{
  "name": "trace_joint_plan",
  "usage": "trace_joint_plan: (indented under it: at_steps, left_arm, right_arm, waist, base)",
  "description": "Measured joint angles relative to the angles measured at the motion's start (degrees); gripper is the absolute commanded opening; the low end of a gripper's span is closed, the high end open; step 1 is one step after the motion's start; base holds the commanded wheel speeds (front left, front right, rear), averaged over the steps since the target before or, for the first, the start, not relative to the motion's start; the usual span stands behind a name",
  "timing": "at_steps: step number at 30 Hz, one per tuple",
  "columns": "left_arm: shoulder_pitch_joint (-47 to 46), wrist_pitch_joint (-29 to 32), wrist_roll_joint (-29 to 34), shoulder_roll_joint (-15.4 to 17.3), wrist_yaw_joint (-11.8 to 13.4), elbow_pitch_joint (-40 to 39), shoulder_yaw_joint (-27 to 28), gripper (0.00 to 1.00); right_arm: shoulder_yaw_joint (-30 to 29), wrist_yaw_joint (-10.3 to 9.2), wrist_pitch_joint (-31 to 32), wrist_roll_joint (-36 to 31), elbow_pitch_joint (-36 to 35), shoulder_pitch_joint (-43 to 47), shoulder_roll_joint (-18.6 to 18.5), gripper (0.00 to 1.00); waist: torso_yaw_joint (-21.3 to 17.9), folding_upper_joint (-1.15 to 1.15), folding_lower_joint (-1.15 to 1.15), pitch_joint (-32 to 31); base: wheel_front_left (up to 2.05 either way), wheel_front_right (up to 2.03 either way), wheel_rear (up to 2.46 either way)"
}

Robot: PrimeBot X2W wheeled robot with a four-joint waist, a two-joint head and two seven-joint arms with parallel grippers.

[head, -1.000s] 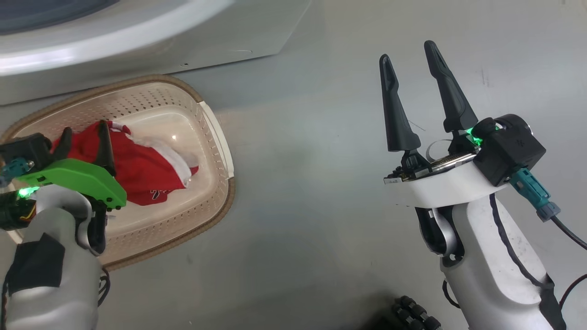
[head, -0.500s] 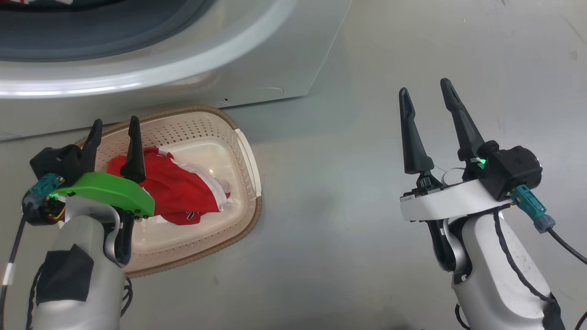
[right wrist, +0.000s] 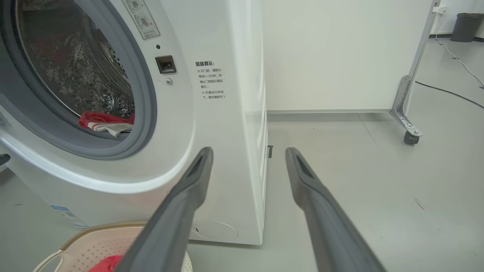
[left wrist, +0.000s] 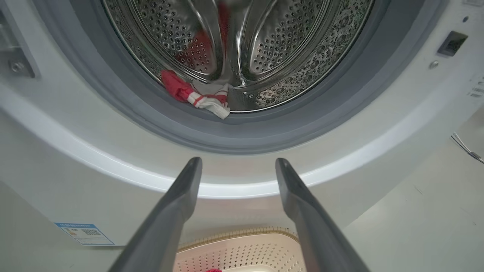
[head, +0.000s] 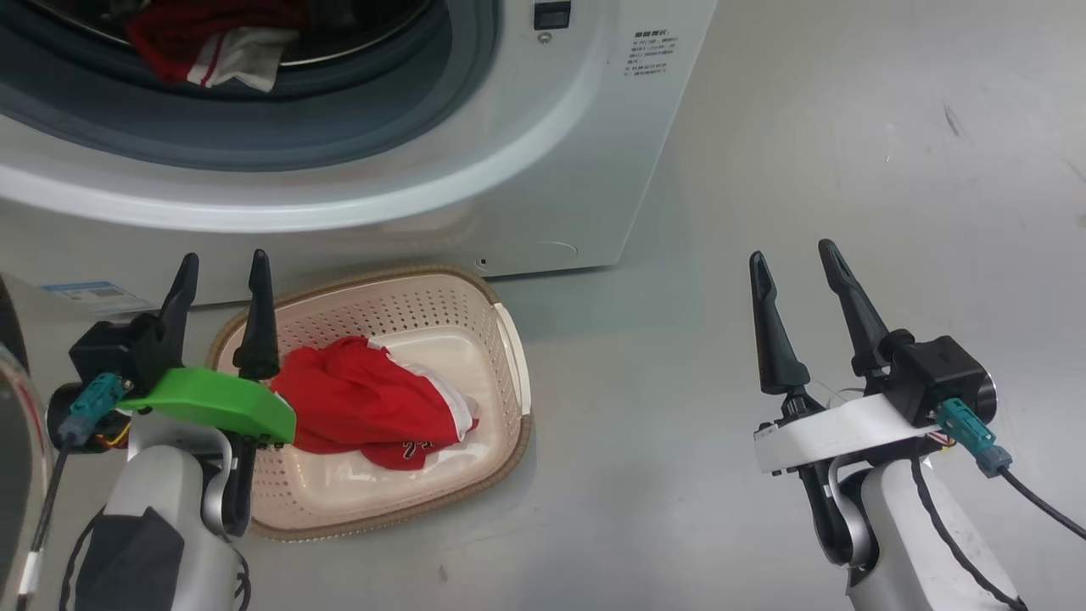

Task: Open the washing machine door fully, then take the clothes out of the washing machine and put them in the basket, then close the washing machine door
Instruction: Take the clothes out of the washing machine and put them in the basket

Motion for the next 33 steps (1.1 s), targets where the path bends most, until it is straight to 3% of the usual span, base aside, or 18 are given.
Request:
trace_joint_plan:
  at_steps: [9,33]
  left_arm:
    - [6.9,0.0,2.1,0.2,0.6,-6.4,0.1,1.00]
    - [23.8,0.6,3.5,0.1,3.0,-14.7,-2.7,1.00]
  right_arm:
    - [-0.7,0.68,0.0,0.1,1.5,4.2,0.1,1.00]
    - [-1.2,1.75,0.0,0.1,3.0,13.4,0.3,1.00]
  waist:
    - [1.9,0.00,0.00,-6.5]
    - [4.2,0.00,0.00,-19.2]
  base:
    - [0.00,0.00,0.00]
    - [0.00,0.00,0.00]
